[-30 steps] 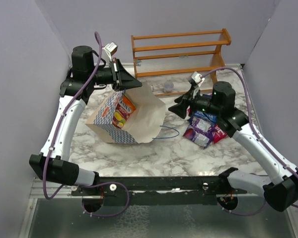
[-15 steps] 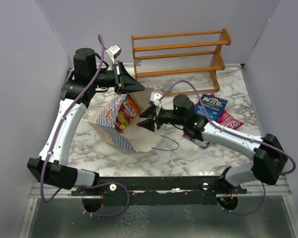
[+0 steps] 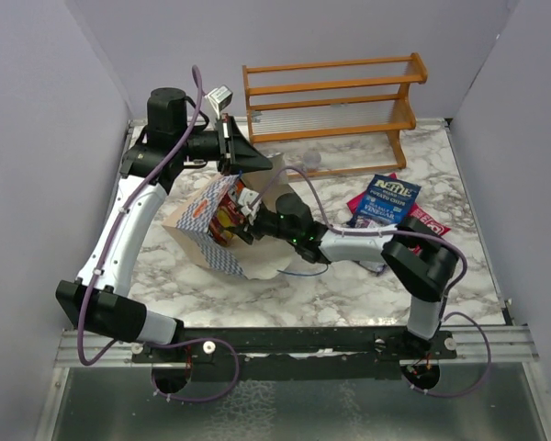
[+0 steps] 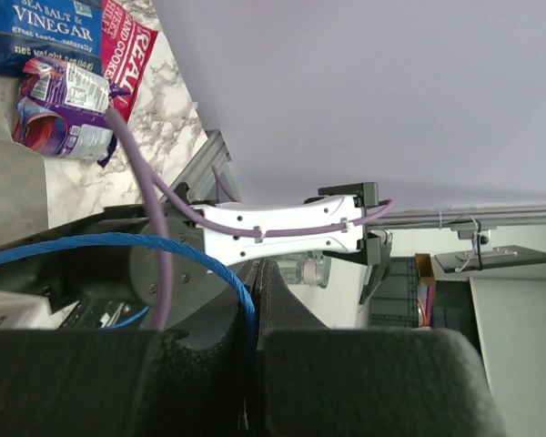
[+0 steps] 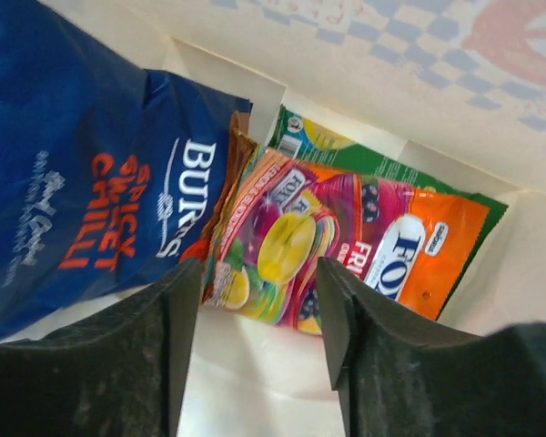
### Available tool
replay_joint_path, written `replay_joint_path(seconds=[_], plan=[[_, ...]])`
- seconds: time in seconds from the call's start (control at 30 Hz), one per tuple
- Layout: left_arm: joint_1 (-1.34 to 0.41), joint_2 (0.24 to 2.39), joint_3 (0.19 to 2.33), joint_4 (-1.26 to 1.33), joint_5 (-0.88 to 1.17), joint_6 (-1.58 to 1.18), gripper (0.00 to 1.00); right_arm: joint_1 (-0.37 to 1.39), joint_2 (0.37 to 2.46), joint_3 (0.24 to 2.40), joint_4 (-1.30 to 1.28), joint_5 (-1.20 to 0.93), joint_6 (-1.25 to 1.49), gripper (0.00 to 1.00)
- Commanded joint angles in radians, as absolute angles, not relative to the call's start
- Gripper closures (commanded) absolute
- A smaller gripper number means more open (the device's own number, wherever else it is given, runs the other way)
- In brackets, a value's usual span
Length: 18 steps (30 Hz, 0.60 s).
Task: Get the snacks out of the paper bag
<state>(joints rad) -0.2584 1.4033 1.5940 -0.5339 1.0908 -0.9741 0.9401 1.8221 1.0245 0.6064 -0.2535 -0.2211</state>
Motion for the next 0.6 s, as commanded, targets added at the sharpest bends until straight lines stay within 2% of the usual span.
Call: replay_joint_path(seconds=[0.0, 0.2, 0.37, 0.57], plan=[[-0.271, 1.409, 1.641, -0.561, 1.135, -0.972, 1.0, 0.954, 1.905, 1.115, 0.707, -0.138, -0.285, 0.43], [-0.273, 1.426, 1.695, -0.609, 1.166, -0.936, 1.0, 0.954, 1.993, 1.155, 0.725, -0.046, -0.317, 0.21], [-0.273, 1.426, 1.733, -0.658, 1.172, -0.9, 1.0, 0.954, 2.032, 1.179, 0.731, -0.027, -0.313, 0.13], [-0.279, 1.445, 1.76, -0.682, 1.184, -0.878, 1.0, 0.954, 2.062, 1.173, 0.779, -0.145, -0.262, 0.03]])
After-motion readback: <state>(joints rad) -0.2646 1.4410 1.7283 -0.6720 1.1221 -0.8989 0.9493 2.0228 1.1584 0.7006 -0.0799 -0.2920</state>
